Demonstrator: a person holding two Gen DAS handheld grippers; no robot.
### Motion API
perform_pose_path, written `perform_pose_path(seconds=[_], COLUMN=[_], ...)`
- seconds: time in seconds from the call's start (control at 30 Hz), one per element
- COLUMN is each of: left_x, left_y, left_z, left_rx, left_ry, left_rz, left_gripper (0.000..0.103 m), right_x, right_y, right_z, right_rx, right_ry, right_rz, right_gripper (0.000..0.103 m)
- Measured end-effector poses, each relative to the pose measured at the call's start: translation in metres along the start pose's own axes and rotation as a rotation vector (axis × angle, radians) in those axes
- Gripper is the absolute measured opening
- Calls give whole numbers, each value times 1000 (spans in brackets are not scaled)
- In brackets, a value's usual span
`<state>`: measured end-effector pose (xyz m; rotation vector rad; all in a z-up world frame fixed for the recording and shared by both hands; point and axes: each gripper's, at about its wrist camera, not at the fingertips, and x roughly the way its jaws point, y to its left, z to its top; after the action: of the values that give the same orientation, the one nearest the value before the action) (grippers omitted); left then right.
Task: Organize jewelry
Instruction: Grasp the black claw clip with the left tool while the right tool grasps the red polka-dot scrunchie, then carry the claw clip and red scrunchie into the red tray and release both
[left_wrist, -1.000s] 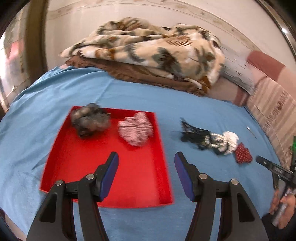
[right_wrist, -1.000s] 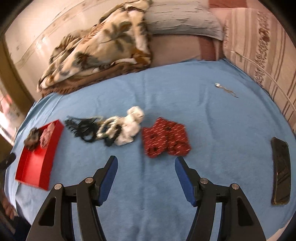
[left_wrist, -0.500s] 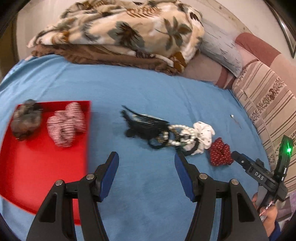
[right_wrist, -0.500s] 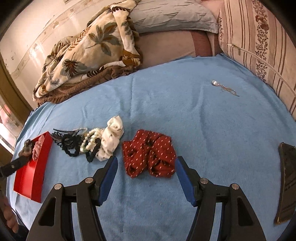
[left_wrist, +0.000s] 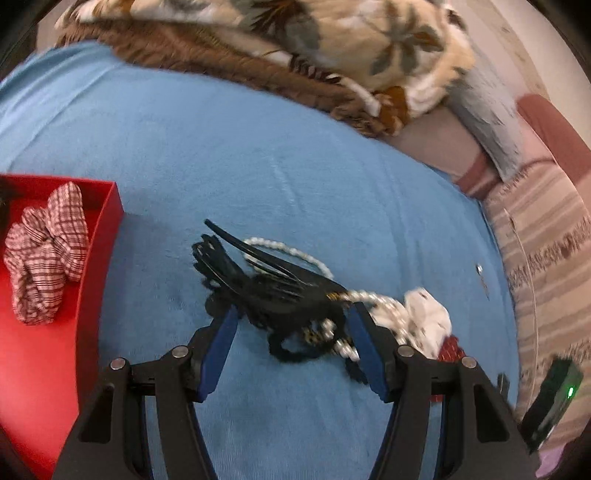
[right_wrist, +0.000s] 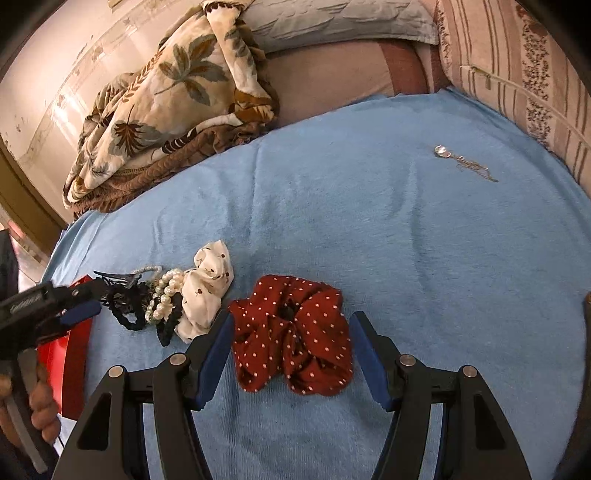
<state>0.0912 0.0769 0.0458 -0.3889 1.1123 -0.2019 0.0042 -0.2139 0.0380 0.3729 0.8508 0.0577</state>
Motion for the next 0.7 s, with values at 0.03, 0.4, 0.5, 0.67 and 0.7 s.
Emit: perform_pose_path(seconds=[0.03,0.4,0.5,0.67,0.7], left_x=[3,4,-7,-33,-40], left_y=[2,6,2,-2,-3], left_z=[1,2,-5,-17,-20], left_rx=[-12,-30,4,55,65], left_ry=[4,20,16,1,-5], left_rz=[-5,-42,-59,-93,-100], left_gripper=[62,10,4,4,4], right_x=[2,3,-4,-20,-24], right_y=[1,-5,-7,-3,-2], right_z=[0,1,1,2,2], right_rx=[-2,26,39,30,29], right_ry=[6,12,-6,-49,-57], right_rz=[6,9,15,8,7], right_gripper=[69,13,10,9,9])
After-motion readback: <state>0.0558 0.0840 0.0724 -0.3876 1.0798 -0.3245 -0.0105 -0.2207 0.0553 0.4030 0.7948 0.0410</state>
